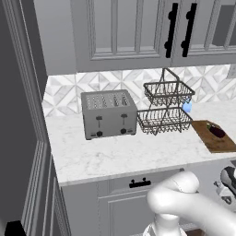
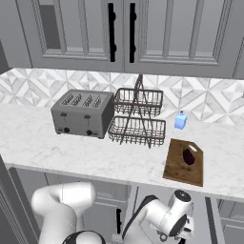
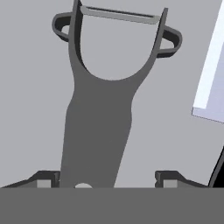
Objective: Place the appropriate cutting tool for cutting the eggplant skin on the cutting board.
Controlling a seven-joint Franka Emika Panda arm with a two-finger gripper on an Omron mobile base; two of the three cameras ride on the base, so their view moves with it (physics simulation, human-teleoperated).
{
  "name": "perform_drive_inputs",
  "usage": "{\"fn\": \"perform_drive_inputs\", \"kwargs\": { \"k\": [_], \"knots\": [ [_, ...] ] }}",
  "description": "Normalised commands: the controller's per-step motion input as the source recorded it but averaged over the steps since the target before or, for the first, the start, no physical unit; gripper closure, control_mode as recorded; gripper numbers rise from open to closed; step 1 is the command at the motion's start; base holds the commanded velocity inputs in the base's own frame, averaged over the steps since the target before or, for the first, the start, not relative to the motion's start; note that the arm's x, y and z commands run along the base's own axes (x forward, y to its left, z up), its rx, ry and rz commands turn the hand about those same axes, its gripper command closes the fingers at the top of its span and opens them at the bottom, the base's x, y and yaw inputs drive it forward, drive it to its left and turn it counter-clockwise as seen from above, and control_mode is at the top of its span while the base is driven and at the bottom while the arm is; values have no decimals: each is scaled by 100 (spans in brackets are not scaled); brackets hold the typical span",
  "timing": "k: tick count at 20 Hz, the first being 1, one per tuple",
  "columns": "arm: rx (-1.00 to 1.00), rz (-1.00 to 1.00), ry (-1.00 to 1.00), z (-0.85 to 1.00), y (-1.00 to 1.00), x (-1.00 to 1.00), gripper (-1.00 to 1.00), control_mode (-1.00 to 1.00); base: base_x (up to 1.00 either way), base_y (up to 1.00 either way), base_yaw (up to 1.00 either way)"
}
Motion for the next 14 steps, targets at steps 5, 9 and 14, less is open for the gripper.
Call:
{"fn": "perform_drive_inputs", "kwargs": {
  "k": [5, 9, 14],
  "knots": [
    [0, -9, 0, -50, 14, 0, 100, -100, 0, 0, 0],
    [-1, -8, 0, -65, 13, -9, 100, -100, 0, 0, 0],
    [-5, -8, 0, -90, 31, -69, 100, -100, 0, 0, 0]
  ]
}}
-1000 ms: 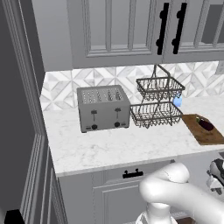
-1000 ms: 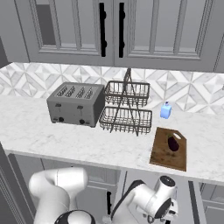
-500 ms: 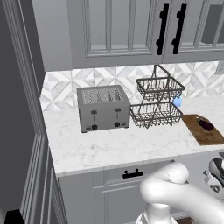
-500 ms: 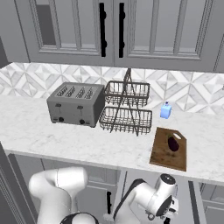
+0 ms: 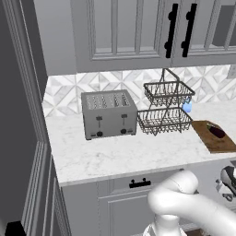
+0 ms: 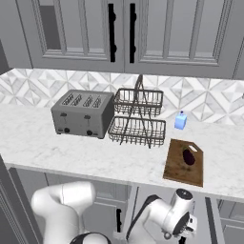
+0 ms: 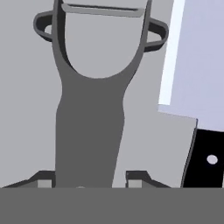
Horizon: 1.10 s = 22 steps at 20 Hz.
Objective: Place the appropriate cutting tool for cutting the eggplant skin on the cutting board.
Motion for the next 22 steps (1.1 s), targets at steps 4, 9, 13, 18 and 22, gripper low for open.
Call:
{"fn": "perform_drive_inputs", "kwargs": {
  "k": [4, 9, 13, 18, 22],
  "knots": [
    [-8, -8, -1, -95, 36, -87, 100, -100, 0, 0, 0],
    [-2, -10, -5, -6, 29, -14, 100, -100, 0, 0, 0],
    [0, -7, -5, 76, 28, -10, 100, -100, 0, 0, 0],
    [0, 0, 0, 100, 13, -13, 100, -100, 0, 0, 0],
    [0, 0, 0, 100, 27, -1, 100, -100, 0, 0, 0]
  ]
}}
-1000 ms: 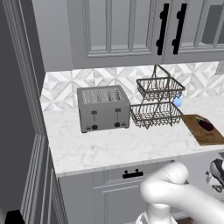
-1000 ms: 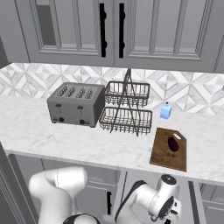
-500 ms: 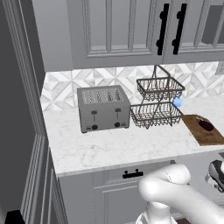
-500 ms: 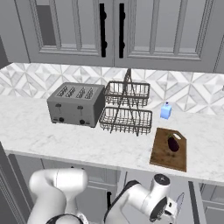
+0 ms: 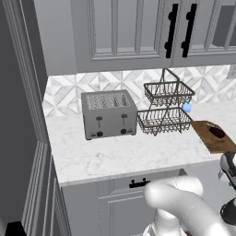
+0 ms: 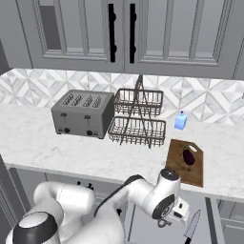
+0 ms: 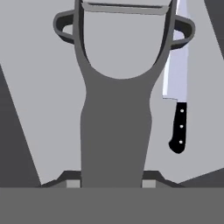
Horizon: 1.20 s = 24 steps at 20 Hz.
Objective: Place the appropriate cutting tool for cutting the eggplant skin on the cutting board.
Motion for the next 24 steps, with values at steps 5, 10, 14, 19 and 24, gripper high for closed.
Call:
{"fn": "perform_drive_inputs", "kwargs": {
  "k": [5, 10, 14, 19, 24],
  "knots": [
    [0, 0, -1, 100, 66, 13, 100, -100, 0, 0, 0],
    [0, 0, -1, 99, 25, 49, 100, -100, 0, 0, 0],
    [0, 3, 0, 57, 4, 97, 100, -100, 0, 0, 0],
    [0, 8, 0, 12, 0, 91, 100, -100, 0, 0, 0],
    [0, 12, 0, -1, -24, 53, 100, -100, 0, 0, 0]
  ]
}}
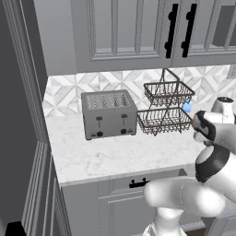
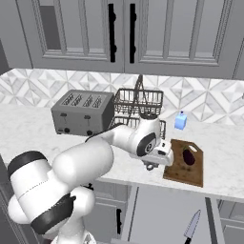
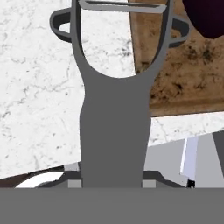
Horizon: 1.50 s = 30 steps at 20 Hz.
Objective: Place the appropriate cutting tool for cutting the eggplant skin on the cutting board.
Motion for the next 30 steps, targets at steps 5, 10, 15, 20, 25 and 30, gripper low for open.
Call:
{"fn": "perform_drive_inputs", "kwargs": {
  "k": [5, 10, 15, 20, 25, 30],
  "knots": [
    [0, 9, 0, -2, -42, 21, 100, -100, 0, 0, 0],
    [0, 5, 0, -16, -37, 38, 100, -100, 0, 0, 0],
    [0, 3, 0, -26, -12, 44, 100, -100, 0, 0, 0],
    [0, 2, 0, -29, -31, 8, 100, -100, 0, 0, 0],
    [0, 0, 0, -21, -51, 1, 100, -100, 0, 0, 0],
    [0, 0, 0, -25, -21, 6, 100, -100, 0, 0, 0]
  ]
}}
